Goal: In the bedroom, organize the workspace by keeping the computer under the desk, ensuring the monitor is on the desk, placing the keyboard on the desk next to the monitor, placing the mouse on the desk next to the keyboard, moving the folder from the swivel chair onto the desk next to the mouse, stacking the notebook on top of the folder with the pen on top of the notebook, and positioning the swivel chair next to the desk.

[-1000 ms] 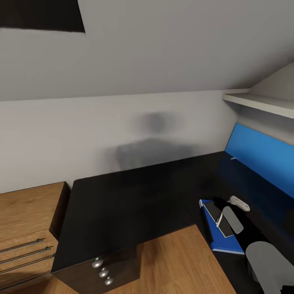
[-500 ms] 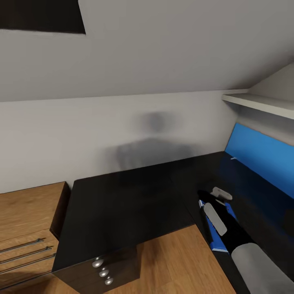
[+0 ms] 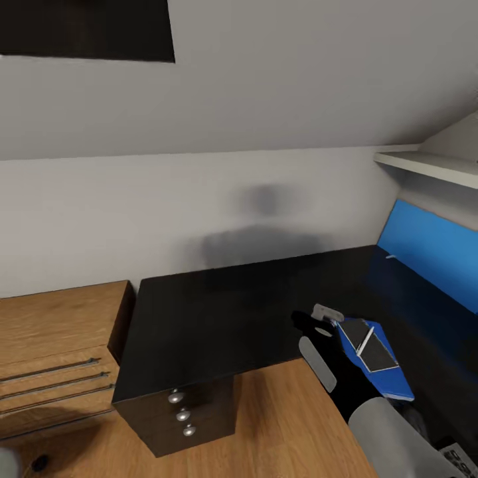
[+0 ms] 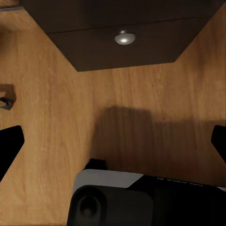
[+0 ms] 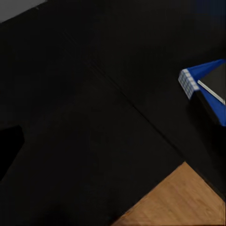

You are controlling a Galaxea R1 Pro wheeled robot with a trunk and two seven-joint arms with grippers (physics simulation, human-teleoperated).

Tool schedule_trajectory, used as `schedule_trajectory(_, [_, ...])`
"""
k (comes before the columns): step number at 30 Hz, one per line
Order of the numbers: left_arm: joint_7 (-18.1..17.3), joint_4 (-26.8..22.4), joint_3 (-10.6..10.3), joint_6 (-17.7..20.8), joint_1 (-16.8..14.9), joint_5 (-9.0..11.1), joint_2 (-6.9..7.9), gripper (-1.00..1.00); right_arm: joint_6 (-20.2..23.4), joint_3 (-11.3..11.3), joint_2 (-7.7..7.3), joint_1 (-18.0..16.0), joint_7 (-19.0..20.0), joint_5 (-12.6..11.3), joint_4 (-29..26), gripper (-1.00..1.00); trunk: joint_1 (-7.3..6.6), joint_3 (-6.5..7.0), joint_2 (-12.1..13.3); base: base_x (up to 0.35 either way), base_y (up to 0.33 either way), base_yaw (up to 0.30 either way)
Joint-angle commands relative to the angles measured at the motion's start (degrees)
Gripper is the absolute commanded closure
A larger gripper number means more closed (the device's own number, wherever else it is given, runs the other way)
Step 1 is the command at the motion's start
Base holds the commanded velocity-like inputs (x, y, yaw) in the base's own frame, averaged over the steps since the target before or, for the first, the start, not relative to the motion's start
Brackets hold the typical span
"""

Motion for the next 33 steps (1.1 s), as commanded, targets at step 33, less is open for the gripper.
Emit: schedule_trajectory(33, [0.7,0.1,4.7,0.5,0.0,0.8,1.59,-1.00,-0.8,15.2,2.17,2.1,-0.8,0.4,2.5,-1.00,0.00,0.71,-0.1,-0.209,0.000,0.098])
